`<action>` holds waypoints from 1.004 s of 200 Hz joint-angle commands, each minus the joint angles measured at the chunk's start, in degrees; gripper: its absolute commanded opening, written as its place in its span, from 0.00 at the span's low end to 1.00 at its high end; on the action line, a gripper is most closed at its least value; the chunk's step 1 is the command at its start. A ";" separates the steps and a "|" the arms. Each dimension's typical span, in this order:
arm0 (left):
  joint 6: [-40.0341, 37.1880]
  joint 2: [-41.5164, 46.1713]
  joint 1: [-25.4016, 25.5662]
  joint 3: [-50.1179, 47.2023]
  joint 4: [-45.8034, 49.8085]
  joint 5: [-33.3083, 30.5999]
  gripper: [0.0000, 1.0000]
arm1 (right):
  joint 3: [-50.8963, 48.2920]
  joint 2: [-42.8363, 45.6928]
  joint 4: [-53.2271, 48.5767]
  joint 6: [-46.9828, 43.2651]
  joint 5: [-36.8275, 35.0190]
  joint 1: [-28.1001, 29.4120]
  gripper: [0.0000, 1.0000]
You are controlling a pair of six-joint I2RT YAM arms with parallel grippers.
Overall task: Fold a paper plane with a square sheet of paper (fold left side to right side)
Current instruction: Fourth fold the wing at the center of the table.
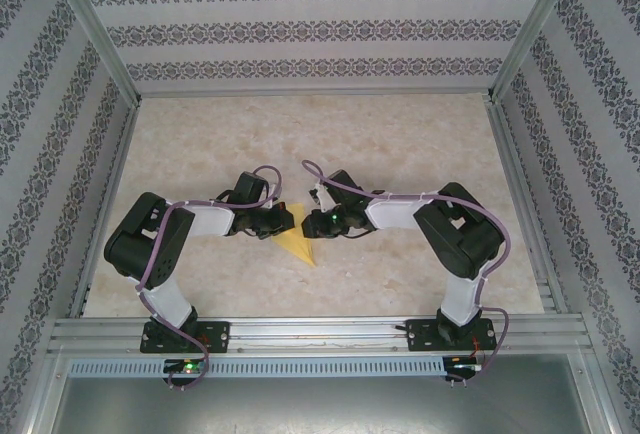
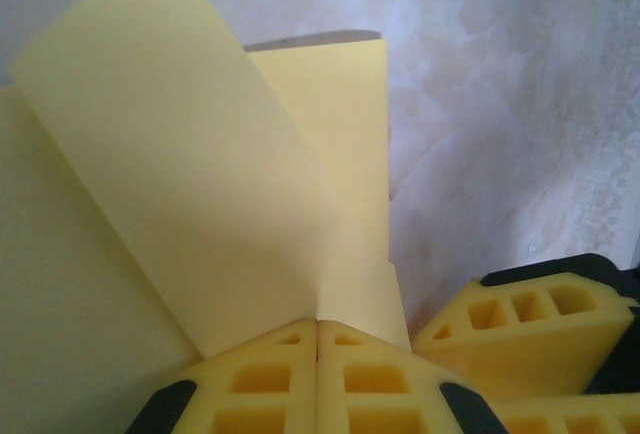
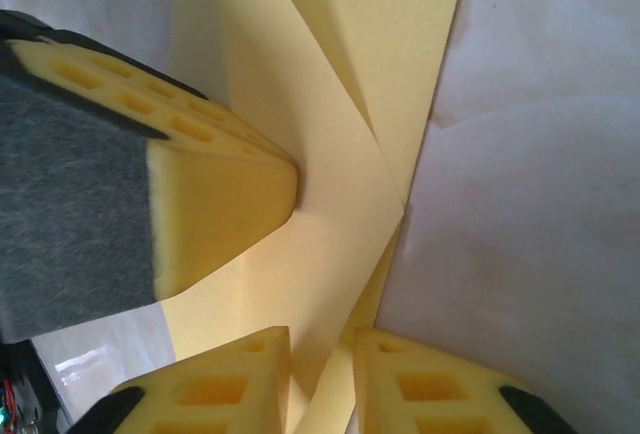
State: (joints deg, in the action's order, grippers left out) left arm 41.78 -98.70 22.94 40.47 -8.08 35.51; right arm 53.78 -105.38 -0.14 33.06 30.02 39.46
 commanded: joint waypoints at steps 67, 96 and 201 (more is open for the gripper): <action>-1.90 -2.29 0.53 -1.66 4.55 -4.96 0.00 | -6.94 12.20 2.09 3.94 4.29 -0.34 0.14; -2.30 -2.09 0.54 -1.37 5.42 -5.65 0.00 | -8.16 10.81 6.52 8.39 9.78 3.08 0.00; -2.28 -2.12 0.53 -1.27 5.35 -5.55 0.00 | -10.79 4.25 12.01 11.52 8.23 5.89 0.00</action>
State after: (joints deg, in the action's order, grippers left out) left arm 41.12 -98.70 22.94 40.47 -8.01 35.38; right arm 44.29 -99.92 10.20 43.86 38.59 45.15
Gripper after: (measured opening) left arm 0.051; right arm 0.046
